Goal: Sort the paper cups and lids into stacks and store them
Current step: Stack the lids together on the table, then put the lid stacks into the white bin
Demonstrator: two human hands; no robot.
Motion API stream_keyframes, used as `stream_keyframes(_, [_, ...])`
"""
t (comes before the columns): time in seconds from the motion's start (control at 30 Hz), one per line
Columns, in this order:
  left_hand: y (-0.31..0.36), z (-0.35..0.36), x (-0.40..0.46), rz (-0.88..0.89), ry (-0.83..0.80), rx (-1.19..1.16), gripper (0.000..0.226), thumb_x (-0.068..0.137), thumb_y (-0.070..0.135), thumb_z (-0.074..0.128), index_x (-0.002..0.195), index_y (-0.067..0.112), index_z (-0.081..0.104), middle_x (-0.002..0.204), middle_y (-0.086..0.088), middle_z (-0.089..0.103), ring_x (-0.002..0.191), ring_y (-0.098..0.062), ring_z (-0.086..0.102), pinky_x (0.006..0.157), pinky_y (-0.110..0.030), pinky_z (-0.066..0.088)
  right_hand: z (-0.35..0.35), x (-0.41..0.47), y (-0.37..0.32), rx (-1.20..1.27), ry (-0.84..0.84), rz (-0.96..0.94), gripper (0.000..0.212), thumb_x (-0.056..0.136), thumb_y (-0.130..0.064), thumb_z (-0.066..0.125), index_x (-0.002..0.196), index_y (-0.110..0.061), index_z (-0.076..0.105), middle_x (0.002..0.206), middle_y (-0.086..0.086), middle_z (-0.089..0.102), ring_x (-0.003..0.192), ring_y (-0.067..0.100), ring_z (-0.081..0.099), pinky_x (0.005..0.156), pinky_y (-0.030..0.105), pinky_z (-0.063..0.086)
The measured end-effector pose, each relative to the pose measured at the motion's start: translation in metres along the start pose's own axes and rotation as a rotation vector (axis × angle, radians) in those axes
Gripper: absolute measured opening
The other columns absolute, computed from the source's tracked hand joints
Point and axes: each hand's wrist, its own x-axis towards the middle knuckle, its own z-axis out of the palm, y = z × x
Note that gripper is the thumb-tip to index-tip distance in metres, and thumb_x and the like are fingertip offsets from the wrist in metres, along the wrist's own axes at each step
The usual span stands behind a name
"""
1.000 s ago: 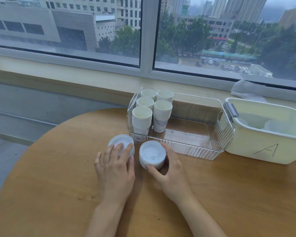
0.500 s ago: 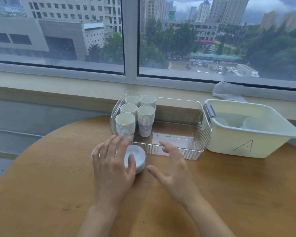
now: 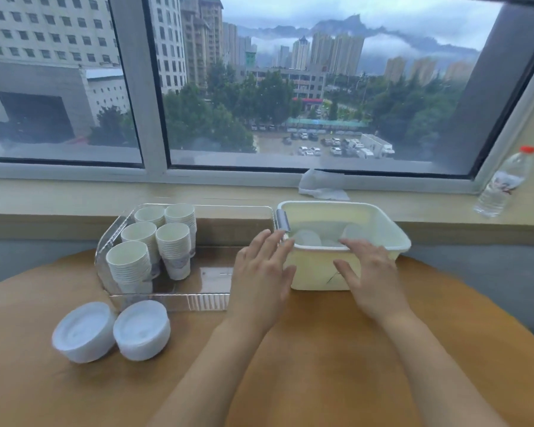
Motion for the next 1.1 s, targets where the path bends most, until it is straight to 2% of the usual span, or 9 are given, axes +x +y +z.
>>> stream_keyframes(0.17, [0.013,0.025,0.025,0.02,-0.073,0.013,0.043,0.086,0.021,0.082,0.127,0.02,0.071,0.14,-0.003,0.067,0.138,-0.03,0.056,0.1,-0.048,0.051,-0.003,0.009,0.015,-0.031,-0.011,-0.01,0.023,0.096,-0.03,0.074,0.118,-0.021,0.076,0.112,-0.001,0.072,0.108,0.027,0.063,0.103,0.045,0.046])
stream_keyframes(0.27, [0.021,0.032,0.029,0.044,-0.073,0.03,0.027,0.086,0.023,0.084,0.112,0.023,0.077,0.134,-0.002,0.071,0.136,-0.03,0.059,0.099,-0.047,0.051,-0.009,0.006,0.02,-0.006,-0.056,-0.03,0.015,0.097,-0.033,0.072,0.11,-0.025,0.077,0.104,-0.005,0.069,0.102,0.023,0.064,0.091,0.04,0.048])
stream_keyframes(0.37, [0.023,0.037,0.024,0.053,-0.073,0.008,0.008,0.094,0.03,0.077,0.101,0.028,0.08,0.126,0.004,0.074,0.138,-0.026,0.058,0.105,-0.044,0.039,-0.019,-0.003,0.023,0.011,-0.093,-0.044,0.014,0.1,-0.039,0.068,0.108,-0.031,0.076,0.105,-0.012,0.065,0.102,0.015,0.063,0.081,0.031,0.044])
stream_keyframes(0.47, [0.025,0.034,0.013,0.073,-0.082,-0.013,0.005,0.094,0.033,0.075,0.095,0.029,0.079,0.108,0.011,0.077,0.13,-0.023,0.063,0.101,-0.038,0.028,-0.031,-0.017,0.024,0.053,-0.109,-0.052,0.011,0.099,-0.038,0.068,0.106,-0.033,0.076,0.103,-0.014,0.065,0.099,0.01,0.063,0.078,0.029,0.045])
stream_keyframes(0.6, [0.034,0.021,-0.005,0.106,-0.063,-0.02,0.01,0.093,0.035,0.07,0.091,0.029,0.077,0.089,0.01,0.076,0.118,-0.021,0.068,0.094,-0.037,0.03,-0.046,-0.037,0.022,0.075,-0.138,-0.082,0.01,0.099,-0.039,0.069,0.105,-0.035,0.076,0.1,-0.016,0.065,0.094,0.006,0.063,0.081,0.031,0.052])
stream_keyframes(0.73, [0.041,0.001,-0.03,0.144,-0.057,-0.039,0.021,0.096,0.041,0.059,0.092,0.03,0.077,0.087,0.013,0.073,0.112,-0.019,0.068,0.095,-0.034,0.032,-0.065,-0.06,0.015,0.147,-0.199,-0.085,0.011,0.098,-0.042,0.07,0.103,-0.036,0.078,0.099,-0.017,0.068,0.096,0.006,0.066,0.085,0.034,0.054])
stream_keyframes(0.9, [0.041,-0.031,-0.076,0.188,-0.036,-0.081,0.028,0.102,0.044,0.052,0.098,0.03,0.075,0.091,0.014,0.068,0.107,-0.017,0.063,0.091,-0.034,0.04,-0.087,-0.086,-0.004,0.246,-0.323,-0.093,0.012,0.095,-0.039,0.074,0.087,-0.033,0.081,0.085,-0.021,0.07,0.087,0.008,0.066,0.077,0.023,0.051])
stream_keyframes(1.1, [0.036,-0.082,-0.131,0.193,0.007,-0.092,0.024,0.103,0.042,0.056,0.101,0.028,0.075,0.093,0.014,0.068,0.107,-0.017,0.064,0.089,-0.033,0.042,-0.102,-0.113,-0.038,0.255,-0.491,-0.127,0.01,0.096,-0.034,0.074,0.09,-0.033,0.081,0.085,-0.022,0.075,0.084,0.006,0.067,0.073,0.013,0.046])
